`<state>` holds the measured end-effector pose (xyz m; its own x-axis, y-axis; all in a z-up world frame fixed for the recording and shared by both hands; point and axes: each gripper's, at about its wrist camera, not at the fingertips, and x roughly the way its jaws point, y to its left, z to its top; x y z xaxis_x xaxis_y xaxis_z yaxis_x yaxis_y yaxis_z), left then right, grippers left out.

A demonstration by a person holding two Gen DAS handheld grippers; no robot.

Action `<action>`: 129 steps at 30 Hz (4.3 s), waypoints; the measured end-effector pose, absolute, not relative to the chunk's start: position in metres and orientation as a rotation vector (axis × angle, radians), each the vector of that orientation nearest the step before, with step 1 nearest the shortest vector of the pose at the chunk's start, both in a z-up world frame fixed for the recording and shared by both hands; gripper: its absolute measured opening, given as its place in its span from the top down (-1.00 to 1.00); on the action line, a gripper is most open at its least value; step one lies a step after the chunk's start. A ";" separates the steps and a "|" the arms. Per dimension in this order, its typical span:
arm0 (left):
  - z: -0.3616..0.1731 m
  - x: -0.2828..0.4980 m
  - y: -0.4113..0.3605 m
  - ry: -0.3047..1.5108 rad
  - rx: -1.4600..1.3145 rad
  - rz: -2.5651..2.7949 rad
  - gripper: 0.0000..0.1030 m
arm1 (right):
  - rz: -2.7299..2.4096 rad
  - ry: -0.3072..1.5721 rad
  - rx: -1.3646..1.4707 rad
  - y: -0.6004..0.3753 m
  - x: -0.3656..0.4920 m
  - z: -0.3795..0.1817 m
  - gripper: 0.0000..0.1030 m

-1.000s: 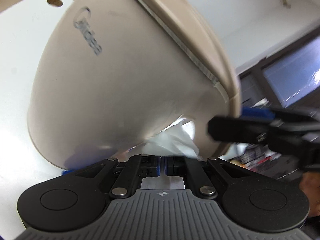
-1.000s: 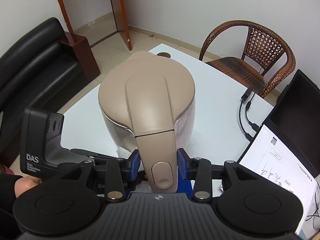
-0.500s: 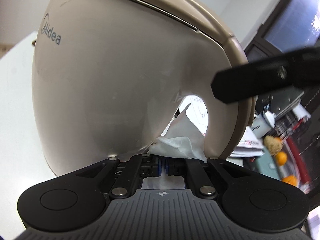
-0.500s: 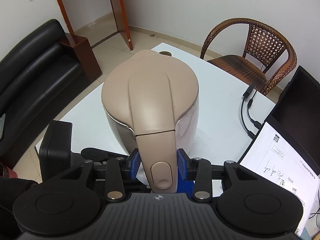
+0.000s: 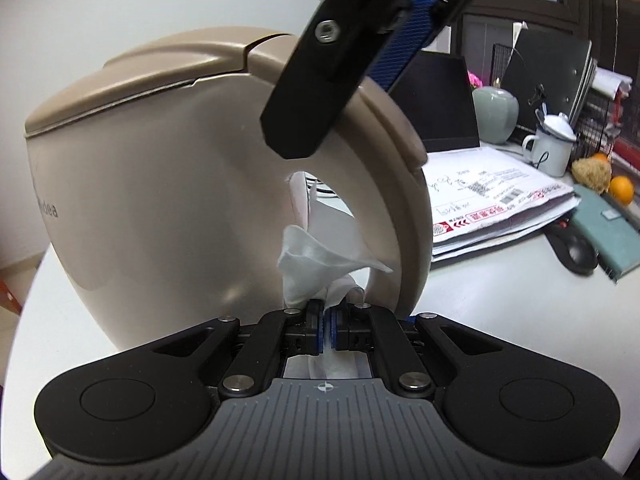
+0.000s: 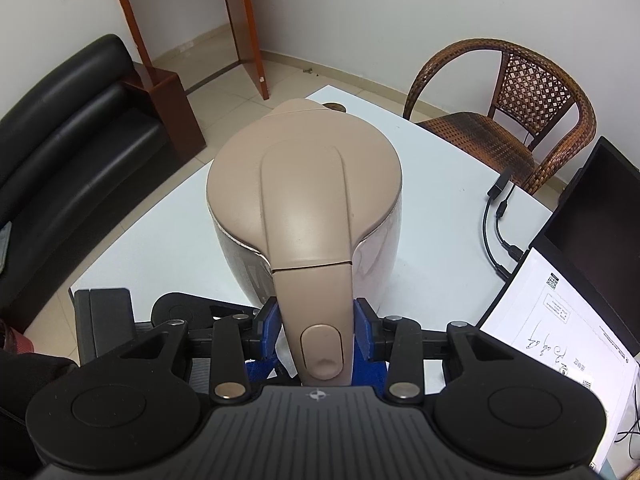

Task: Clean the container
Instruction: 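Rotate the kettle upright with the right gripper while the left gripper keeps wiping inside, then rub the tissue around the kettle's inner rim with the left gripper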

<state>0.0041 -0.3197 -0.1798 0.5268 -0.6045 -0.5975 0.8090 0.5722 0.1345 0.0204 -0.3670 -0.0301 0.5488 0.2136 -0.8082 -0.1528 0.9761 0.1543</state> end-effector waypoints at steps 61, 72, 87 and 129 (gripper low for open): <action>-0.181 0.051 -0.291 0.559 0.365 -0.897 0.93 | 0.229 0.974 0.068 -0.363 0.020 -0.027 0.22; -0.173 0.050 -0.289 0.578 0.409 -0.889 0.93 | 0.231 0.973 0.067 -0.366 0.021 -0.029 0.22; -0.169 0.047 -0.287 0.572 0.446 -0.888 0.92 | 0.236 0.975 0.065 -0.369 0.022 -0.031 0.22; -0.176 0.033 -0.292 0.547 0.565 -0.873 0.93 | 0.238 0.992 0.055 -0.370 0.027 -0.034 0.22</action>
<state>0.0334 -0.2922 -0.1757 0.5273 -0.5484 -0.6491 0.8233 0.5185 0.2308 0.0268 -0.3699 -0.0340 0.5237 0.2239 -0.8219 -0.1735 0.9726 0.1544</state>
